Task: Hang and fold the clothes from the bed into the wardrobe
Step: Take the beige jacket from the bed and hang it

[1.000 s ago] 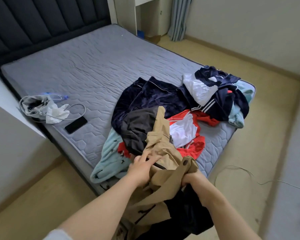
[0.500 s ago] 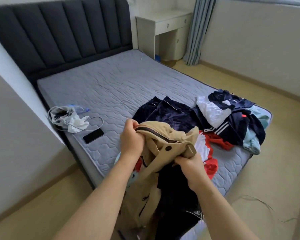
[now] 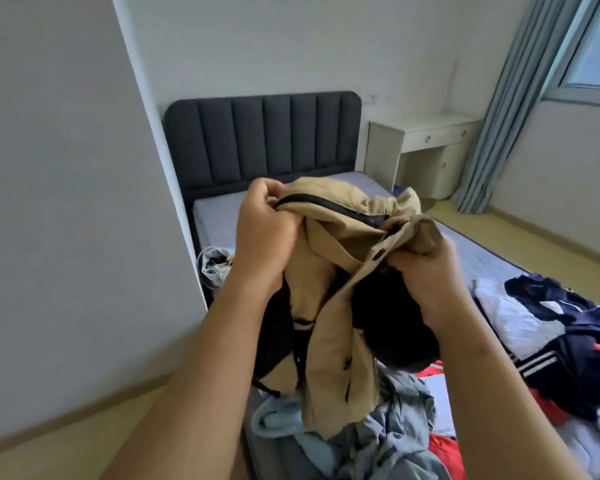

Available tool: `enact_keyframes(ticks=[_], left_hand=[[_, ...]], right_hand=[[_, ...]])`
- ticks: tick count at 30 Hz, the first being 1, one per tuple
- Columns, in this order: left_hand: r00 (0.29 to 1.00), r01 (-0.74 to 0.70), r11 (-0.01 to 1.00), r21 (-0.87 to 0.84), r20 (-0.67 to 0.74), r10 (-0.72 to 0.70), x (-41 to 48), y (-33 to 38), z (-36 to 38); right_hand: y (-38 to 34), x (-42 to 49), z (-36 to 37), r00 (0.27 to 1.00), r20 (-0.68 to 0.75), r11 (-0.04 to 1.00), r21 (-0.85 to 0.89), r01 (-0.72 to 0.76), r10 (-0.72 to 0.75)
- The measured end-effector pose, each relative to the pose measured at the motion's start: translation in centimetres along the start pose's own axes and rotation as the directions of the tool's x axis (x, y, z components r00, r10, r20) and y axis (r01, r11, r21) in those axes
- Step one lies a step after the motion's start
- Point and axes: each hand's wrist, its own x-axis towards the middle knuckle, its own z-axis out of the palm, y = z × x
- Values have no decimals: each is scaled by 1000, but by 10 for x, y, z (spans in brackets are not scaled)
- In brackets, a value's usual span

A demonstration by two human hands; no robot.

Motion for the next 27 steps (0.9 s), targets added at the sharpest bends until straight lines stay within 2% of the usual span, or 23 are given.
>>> enact_keyframes(ticks=[4, 7, 9, 10, 11, 13, 14, 16, 17, 18, 20, 23, 25, 26, 27], left_hand=[[962, 269, 925, 269, -37, -269, -18, -75, 1], [880, 408, 801, 438, 43, -472, -38, -125, -2], [826, 459, 737, 496, 66, -559, -48, -145, -6], [804, 475, 715, 512, 77, -589, -51, -150, -7], [780, 489, 697, 525, 95, -618, -54, -153, -7], [718, 504, 673, 541, 170, -675, -58, -156, -7], [683, 504, 664, 552, 215, -698, -60, -156, -8], [624, 507, 650, 566, 279, -730, -63, -155, -9], [607, 525, 648, 552, 291, -739, -63, -154, -10], [599, 552, 650, 522, 295, -745, -62, -154, -11], [592, 597, 654, 464, 296, -750, -57, -153, -15], [555, 600, 648, 469, 340, -759, -49, -152, -25], [523, 589, 652, 478, 390, -758, -44, -154, -33], [527, 584, 666, 463, 408, -746, -41, -157, -36], [570, 559, 698, 447, 404, -715, -39, -161, -38]], right_hand=[[57, -26, 4, 958, 25, 956, -74, -282, 285], [98, -49, -5, 876, -149, 864, -155, -480, 459], [113, -61, -9, 823, -283, 800, -225, -557, 493], [115, -66, -7, 826, -302, 795, -255, -551, 475], [115, -70, -3, 848, -273, 806, -280, -521, 454], [113, -79, 11, 892, -40, 845, -302, -441, 451], [112, -85, 19, 866, 142, 853, -309, -422, 480], [113, -98, 36, 729, 439, 850, -316, -421, 525], [116, -105, 45, 676, 512, 848, -329, -416, 530], [121, -111, 52, 660, 535, 849, -365, -383, 528], [128, -121, 64, 730, 459, 836, -468, -286, 507], [129, -122, 68, 898, 186, 819, -513, -258, 399], [130, -117, 64, 923, 92, 815, -507, -280, 374], [130, -113, 60, 911, 86, 822, -471, -320, 403], [129, -109, 58, 885, 96, 833, -399, -384, 455]])
